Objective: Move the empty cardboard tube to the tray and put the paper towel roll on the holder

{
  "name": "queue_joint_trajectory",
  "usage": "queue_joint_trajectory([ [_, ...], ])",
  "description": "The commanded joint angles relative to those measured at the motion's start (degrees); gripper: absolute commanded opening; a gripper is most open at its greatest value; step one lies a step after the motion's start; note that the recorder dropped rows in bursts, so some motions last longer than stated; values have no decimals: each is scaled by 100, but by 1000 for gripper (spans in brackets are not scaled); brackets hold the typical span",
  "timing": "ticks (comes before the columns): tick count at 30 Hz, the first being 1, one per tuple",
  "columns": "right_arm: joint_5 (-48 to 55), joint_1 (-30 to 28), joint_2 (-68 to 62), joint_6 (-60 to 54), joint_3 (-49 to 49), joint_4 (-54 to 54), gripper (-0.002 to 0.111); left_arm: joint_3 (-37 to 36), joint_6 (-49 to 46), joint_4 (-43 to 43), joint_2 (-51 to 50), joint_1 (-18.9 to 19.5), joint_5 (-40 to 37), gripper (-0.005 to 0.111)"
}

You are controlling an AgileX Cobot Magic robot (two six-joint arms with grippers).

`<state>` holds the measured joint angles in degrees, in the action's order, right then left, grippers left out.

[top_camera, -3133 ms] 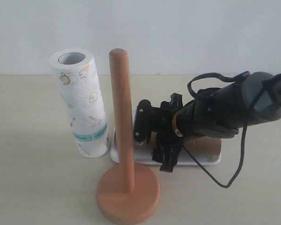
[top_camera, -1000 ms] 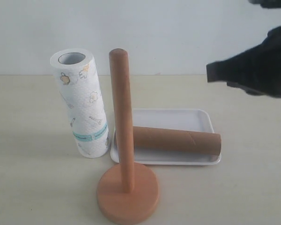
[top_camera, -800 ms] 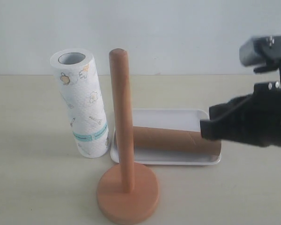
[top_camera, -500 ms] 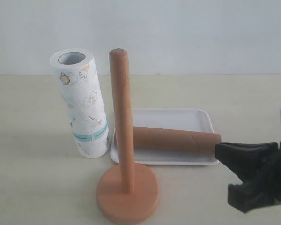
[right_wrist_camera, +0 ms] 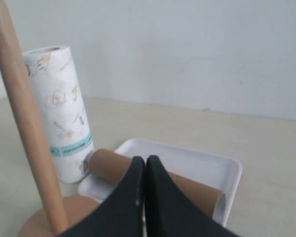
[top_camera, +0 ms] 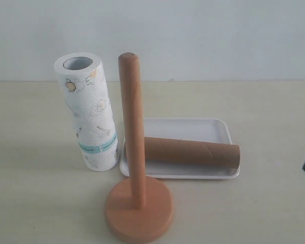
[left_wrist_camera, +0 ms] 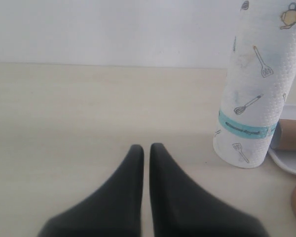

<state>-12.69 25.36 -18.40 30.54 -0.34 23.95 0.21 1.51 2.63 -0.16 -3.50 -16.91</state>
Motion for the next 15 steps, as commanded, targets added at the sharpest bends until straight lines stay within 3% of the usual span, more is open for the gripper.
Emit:
queue_joint_trajectory([
  [1, 384, -362, 708, 43, 34, 17, 0, -21, -16, -5, 16, -10, -1, 4],
  [9, 1325, -920, 1706, 487, 34, 17, 0, -21, -16, -5, 16, -10, -1, 4],
  [15, 2333, -947, 1840, 677, 34, -9, 0, -21, -16, -5, 16, -10, -1, 4],
])
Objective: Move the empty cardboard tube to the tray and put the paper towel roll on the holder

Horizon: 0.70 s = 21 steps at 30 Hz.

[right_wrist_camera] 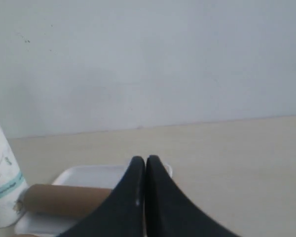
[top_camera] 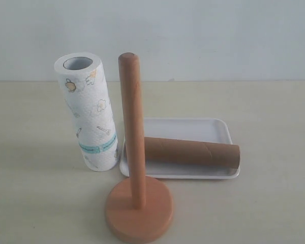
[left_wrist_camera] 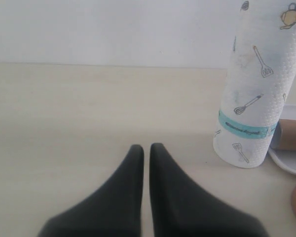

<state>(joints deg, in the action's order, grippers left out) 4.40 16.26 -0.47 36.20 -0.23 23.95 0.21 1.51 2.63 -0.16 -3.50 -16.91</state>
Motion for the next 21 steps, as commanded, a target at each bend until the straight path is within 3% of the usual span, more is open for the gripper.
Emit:
queue_joint_trajectory([
  [1, 758, -37, 47, 112, 23, -21, 0, -21, -16, -5, 16, -10, -1, 4],
  [13, 1516, -37, 47, -271, 23, -430, 0, -21, -16, -5, 16, -10, -1, 4],
  [19, 1024, -37, 47, -2881, 23, -2963, 0, -21, -16, -15, 16, -10, -1, 4],
  [21, 861, -37, 47, -3185, 23, -3946, 0, -21, -16, -15, 16, -10, -1, 4],
])
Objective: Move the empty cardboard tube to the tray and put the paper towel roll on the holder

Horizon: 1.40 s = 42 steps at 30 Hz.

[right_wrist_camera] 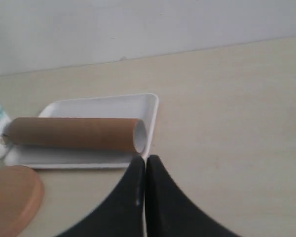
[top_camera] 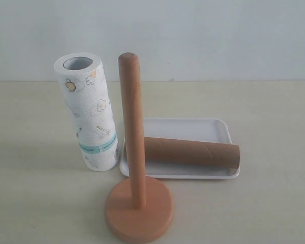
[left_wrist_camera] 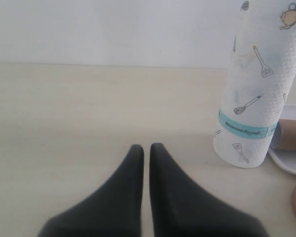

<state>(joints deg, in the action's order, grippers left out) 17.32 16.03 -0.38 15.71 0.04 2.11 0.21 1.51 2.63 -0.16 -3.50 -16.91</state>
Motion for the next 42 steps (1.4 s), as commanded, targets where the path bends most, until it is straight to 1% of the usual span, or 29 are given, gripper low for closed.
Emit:
queue_joint_trajectory([
  [1, -494, -14, 38, -1147, -4, -2183, 0, -21, -16, -15, 16, -10, -1, 4],
  [3, -583, -14, 38, -1229, -4, -2347, 0, -21, -16, -15, 16, -10, -1, 4],
  [6, -497, -14, 38, -1449, -4, -2087, 0, -21, -16, -15, 16, -10, -1, 4],
  [9, -185, -14, 38, -2098, -4, -1879, 0, -21, -16, -15, 16, -10, -1, 4],
  [13, 207, -14, 38, -2996, -4, -1869, 0, -21, -16, -15, 16, -10, -1, 4],
  [15, 232, -14, 38, -3167, -4, -1869, 0, -21, -16, -15, 16, -10, -1, 4],
  [18, 232, -14, 38, -3141, -4, -1869, 0, -21, -16, -15, 16, -10, -1, 4],
  [27, 244, -14, 38, -2474, -4, -1884, 0, -21, -16, -15, 16, -10, -1, 4],
  [42, 222, -14, 38, -2475, -4, -1884, 0, -21, -16, -15, 16, -10, -1, 4],
])
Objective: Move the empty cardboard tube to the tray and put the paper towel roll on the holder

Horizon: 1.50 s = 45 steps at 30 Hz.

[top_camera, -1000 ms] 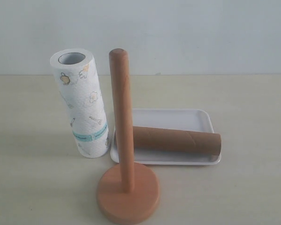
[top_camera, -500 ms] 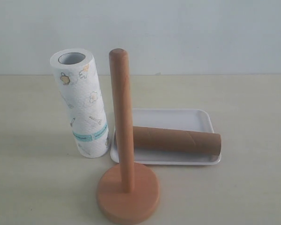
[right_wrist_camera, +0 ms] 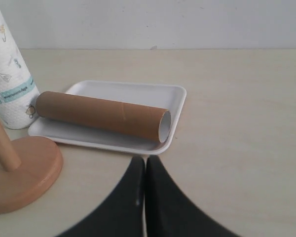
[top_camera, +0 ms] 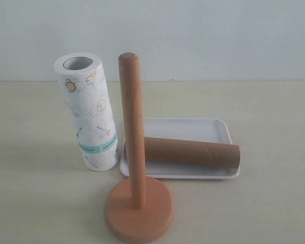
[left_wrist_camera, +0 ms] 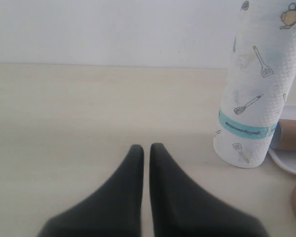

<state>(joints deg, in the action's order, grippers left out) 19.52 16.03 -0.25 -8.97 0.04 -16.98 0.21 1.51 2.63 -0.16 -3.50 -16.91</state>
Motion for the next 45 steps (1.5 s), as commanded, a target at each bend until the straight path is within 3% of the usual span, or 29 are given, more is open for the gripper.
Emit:
queue_joint_trajectory([
  [1, 2, -14, 25, -8, -4, 25, 0, -21, -16, -15, 16, -10, -1, 4],
  [19, 2, -14, 25, -8, -4, 25, 0, -21, 34, -15, 16, -10, 117, 4],
  [30, 2, -14, 25, -8, -4, 25, 0, 1391, 910, -25, 16, -10, 525, 4],
  [36, 14, -14, 25, -8, -4, 25, 0, 1413, 910, -25, 16, -10, 1386, 4],
  [41, 2, -14, 25, -8, -4, 25, 0, 1413, 921, -25, 16, -10, 2641, 4],
  [45, 2, -14, 25, -8, -4, 25, 0, 1413, 2109, -25, 16, -10, 3836, 4],
])
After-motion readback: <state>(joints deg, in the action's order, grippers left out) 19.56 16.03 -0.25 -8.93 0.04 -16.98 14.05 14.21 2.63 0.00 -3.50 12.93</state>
